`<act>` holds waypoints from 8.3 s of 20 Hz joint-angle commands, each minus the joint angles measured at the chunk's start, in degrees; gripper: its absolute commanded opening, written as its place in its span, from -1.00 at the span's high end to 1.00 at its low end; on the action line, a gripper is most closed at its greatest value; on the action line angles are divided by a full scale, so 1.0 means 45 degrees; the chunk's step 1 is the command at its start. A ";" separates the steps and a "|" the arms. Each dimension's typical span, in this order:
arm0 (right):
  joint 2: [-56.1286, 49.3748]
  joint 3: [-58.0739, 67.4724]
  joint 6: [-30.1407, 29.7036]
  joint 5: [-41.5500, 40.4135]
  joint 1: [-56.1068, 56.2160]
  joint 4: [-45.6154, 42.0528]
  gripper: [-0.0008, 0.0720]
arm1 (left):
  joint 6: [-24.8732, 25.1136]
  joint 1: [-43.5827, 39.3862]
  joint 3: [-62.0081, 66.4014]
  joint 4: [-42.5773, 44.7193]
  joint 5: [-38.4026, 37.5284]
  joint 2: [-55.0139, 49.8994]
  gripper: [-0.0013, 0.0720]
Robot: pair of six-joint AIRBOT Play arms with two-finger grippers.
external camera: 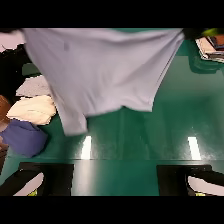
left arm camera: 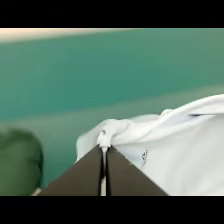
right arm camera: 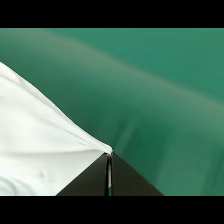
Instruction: Fold the shirts.
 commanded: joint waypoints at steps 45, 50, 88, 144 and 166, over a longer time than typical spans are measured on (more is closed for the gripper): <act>-0.3444 -0.2336 0.0476 0.2929 -0.3075 0.3128 -0.08 | -0.0277 0.2069 -0.5979 -0.0097 -0.4284 -0.3517 -0.51; -0.0704 -0.6271 0.0481 0.2540 -0.3653 0.3143 -0.08 | -0.1001 0.2069 -1.1633 -0.0423 -0.3133 -0.0486 -0.51; 0.1928 -1.7748 0.0151 -0.0457 -0.3905 0.5323 0.58 | -0.0306 0.2069 -1.2026 -0.2827 -0.2448 -0.0355 0.90; -0.3861 -0.5663 0.0665 0.0413 -0.3905 0.1666 0.95 | 0.0335 0.0651 -0.2395 -0.1821 -0.3774 -0.8660 0.90; 0.1778 -1.1740 0.0675 0.0194 -0.4206 0.1807 -0.11 | -0.2739 -0.0151 -1.3177 -0.0869 -0.4561 0.0656 -0.40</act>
